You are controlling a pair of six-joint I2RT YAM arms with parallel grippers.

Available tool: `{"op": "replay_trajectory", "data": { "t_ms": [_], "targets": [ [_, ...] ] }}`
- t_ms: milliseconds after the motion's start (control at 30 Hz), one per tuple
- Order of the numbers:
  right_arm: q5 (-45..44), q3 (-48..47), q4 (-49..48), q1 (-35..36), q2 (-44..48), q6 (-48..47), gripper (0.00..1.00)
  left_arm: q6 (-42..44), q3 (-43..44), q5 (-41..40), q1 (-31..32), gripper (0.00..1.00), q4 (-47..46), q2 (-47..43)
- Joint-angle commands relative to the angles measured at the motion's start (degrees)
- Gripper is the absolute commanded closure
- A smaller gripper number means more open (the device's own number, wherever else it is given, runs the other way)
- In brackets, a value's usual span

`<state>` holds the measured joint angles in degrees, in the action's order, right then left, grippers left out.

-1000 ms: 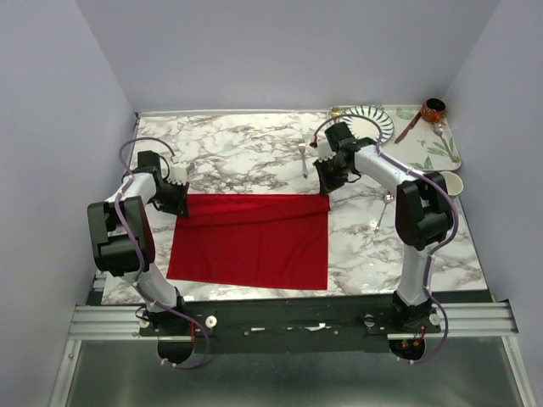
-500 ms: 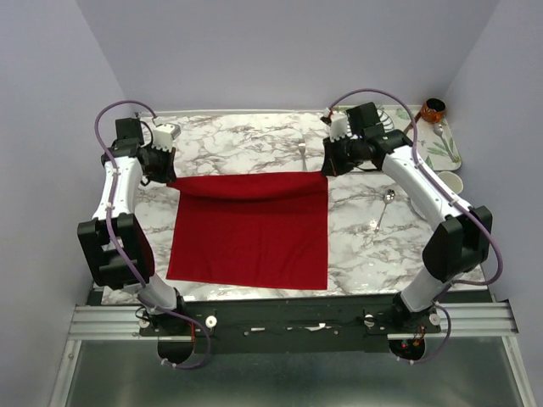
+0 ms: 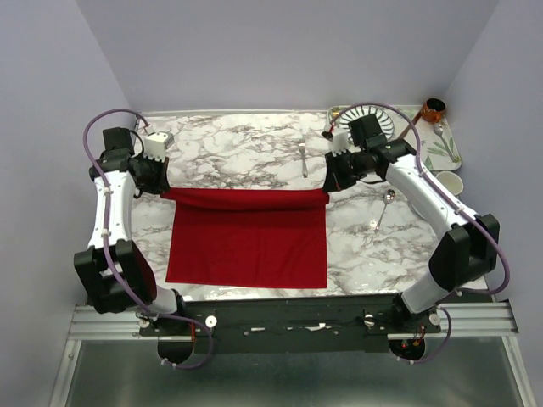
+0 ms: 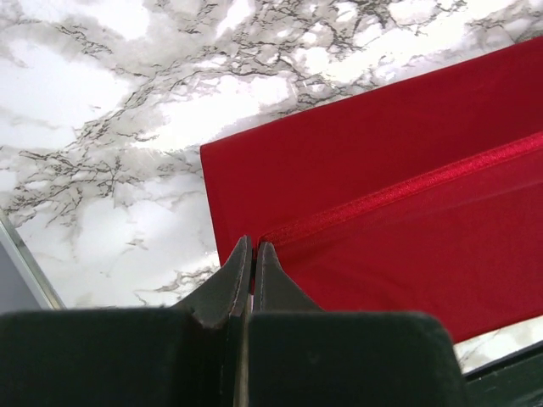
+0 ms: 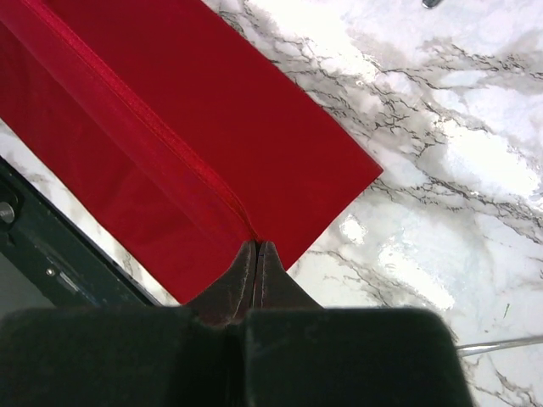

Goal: Fold the napkin into a case and place the utensils inside
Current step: Fold and flatten the napkin at the center of the board.

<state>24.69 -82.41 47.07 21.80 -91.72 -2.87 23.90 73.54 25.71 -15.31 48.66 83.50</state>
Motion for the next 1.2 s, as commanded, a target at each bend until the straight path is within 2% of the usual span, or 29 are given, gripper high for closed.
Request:
{"op": "replay_trajectory", "data": {
  "t_ms": [0,300,567,833,1167],
  "targets": [
    [0.54,0.41,2.33,0.08,4.18,-0.47,0.99,2.47,-1.29,2.24,-0.60,1.00,1.52,-5.28],
    [1.68,0.85,2.41,0.17,5.59,-0.90,0.99,4.57,-4.63,0.04,-0.60,1.00,1.52,-10.64],
    [4.23,6.46,1.62,0.08,6.47,-0.99,0.99,5.98,-8.14,-1.72,-0.60,1.00,0.91,-11.87],
    [6.95,16.22,-2.24,1.57,5.95,-0.46,0.99,8.70,-16.93,-4.09,-0.60,1.00,-0.76,-11.44],
    [5.64,21.32,-4.44,6.76,-0.29,-2.48,0.99,12.57,-25.90,-6.11,-0.60,1.00,-4.80,-9.86]
  ]
}}
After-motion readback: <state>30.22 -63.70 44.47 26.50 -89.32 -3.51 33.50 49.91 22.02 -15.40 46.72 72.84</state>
